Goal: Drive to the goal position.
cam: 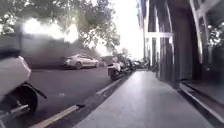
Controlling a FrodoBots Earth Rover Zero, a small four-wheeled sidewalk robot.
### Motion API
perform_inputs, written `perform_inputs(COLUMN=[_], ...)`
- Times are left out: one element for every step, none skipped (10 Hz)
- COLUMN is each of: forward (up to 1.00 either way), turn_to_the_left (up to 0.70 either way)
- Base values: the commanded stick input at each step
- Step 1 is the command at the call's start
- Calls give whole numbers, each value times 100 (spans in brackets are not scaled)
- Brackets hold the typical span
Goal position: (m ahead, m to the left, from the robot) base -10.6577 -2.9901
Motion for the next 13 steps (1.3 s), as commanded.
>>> perform_inputs(forward=[45, 45, 45, 45, 45, 45, 45, 45, 45, 45, 45, 45, 45], turn_to_the_left=[0, 0, 0, 0, 0, 0, 0, 1, 2, 3, 6, 18, 27])
